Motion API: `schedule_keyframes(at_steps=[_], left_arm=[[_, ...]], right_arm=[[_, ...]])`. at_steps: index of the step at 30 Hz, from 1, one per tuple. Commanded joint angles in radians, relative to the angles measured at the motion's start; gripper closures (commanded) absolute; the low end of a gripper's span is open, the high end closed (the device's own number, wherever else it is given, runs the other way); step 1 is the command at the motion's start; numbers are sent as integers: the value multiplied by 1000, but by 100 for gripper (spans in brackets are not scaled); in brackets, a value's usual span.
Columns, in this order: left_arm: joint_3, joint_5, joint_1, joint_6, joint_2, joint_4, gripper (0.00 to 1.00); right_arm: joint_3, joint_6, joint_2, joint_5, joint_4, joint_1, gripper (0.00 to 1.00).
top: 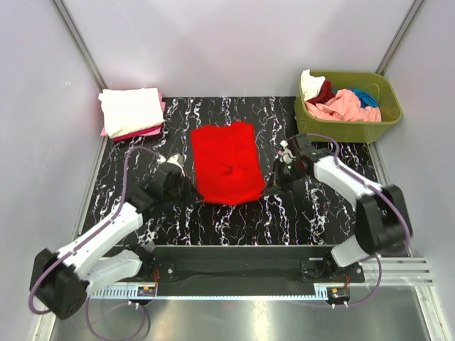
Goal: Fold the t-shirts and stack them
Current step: Fold the tshirt
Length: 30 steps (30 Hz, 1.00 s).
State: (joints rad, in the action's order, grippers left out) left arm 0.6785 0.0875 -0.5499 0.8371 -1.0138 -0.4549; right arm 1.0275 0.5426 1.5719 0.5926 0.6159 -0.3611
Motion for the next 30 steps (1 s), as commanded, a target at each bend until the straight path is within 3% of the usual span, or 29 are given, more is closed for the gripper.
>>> schedule_keyframes(at_steps=[1, 6, 10, 17, 24, 30], left_arm=[[-5, -74, -83, 105, 116, -161, 100], [59, -129, -147, 152, 228, -315, 100], [173, -163, -147, 103, 190, -386, 100], [392, -235, -110, -22, 5, -441, 99], [500, -123, 40, -125, -150, -374, 100], [591, -71, 99, -177, -272, -352, 100]], right_arm=[[-73, 34, -180, 9, 97, -25, 100], [-132, 92, -355, -11, 160, -45, 100], [-41, 99, -375, -79, 212, -44, 100], [308, -16, -190, -240, 344, -33, 100], [437, -46, -43, -215, 326, 4, 100], [554, -72, 89, -203, 331, 31, 100]])
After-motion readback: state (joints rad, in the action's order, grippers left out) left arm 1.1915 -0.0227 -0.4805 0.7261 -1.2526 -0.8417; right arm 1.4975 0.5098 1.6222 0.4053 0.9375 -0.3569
